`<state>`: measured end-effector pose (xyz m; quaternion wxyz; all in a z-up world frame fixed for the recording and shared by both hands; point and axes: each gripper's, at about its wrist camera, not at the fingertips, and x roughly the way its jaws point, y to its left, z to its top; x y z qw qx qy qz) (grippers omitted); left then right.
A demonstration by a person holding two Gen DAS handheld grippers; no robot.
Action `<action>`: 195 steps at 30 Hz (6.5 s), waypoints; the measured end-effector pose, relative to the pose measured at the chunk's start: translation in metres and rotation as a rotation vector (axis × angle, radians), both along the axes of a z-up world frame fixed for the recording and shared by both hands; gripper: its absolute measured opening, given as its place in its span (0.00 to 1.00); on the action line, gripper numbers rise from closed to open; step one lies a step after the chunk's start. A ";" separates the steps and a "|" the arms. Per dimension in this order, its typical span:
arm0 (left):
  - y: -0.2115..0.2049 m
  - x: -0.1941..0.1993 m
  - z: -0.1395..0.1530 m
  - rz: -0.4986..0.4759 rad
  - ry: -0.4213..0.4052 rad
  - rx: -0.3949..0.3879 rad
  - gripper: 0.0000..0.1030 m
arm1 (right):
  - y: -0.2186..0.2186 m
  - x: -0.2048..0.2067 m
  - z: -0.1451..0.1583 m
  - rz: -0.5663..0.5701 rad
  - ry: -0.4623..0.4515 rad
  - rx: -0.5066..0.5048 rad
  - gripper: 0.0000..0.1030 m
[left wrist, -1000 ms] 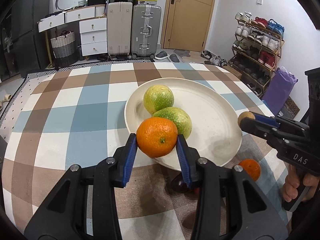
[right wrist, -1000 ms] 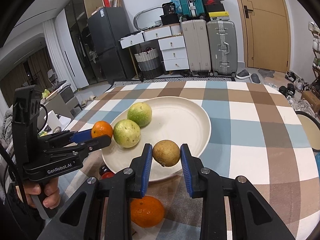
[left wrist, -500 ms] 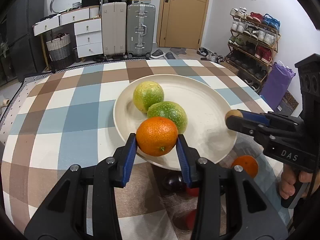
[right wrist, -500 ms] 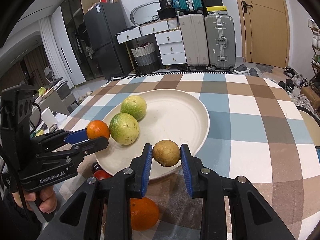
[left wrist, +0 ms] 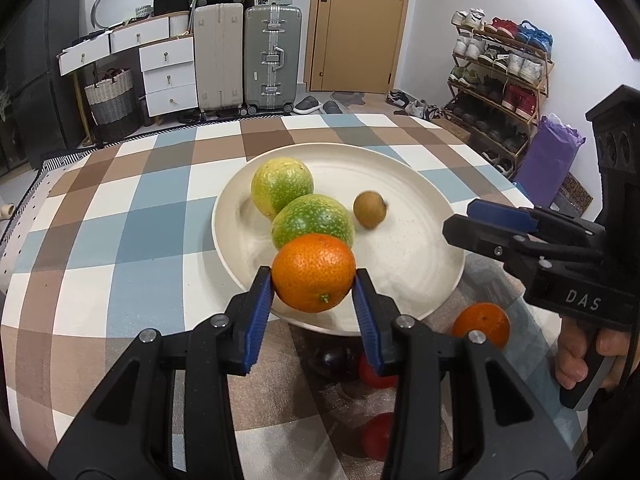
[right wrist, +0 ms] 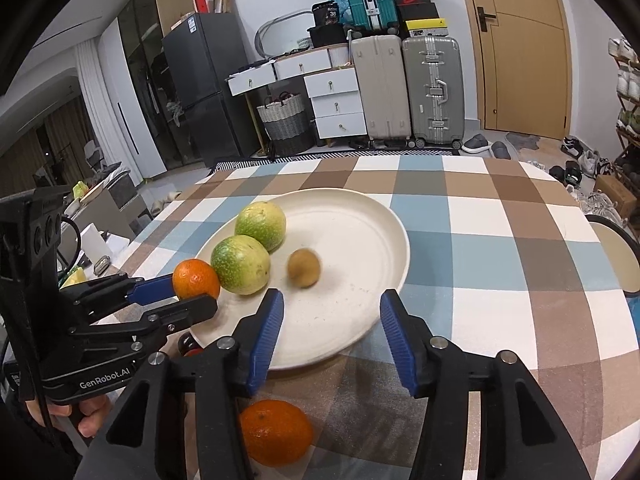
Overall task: Organize fruits
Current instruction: 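Lower the orange onto the plate with the left tool while the right tool releases the brown pear, then withdraw both open tools from the plate toward the loose tomatoes and orange, then grasp a red tomato with the left tool while the right tool grasps the large orange, then carry the tomato and orange onto the cream plate and open both tools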
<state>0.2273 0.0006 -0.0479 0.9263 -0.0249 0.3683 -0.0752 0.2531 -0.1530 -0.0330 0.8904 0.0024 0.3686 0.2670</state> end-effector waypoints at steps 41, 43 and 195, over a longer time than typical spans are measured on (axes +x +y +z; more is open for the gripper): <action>0.024 -0.070 0.015 0.130 -0.078 -0.033 0.99 | -0.016 -0.029 0.006 -0.024 -0.017 -0.016 1.00; 0.025 -0.077 0.016 0.135 -0.078 -0.046 0.99 | -0.017 -0.032 0.006 -0.019 -0.008 -0.014 1.00; 0.013 -0.092 0.021 0.046 -0.069 -0.083 0.25 | -0.032 -0.053 0.011 0.089 0.027 0.166 0.40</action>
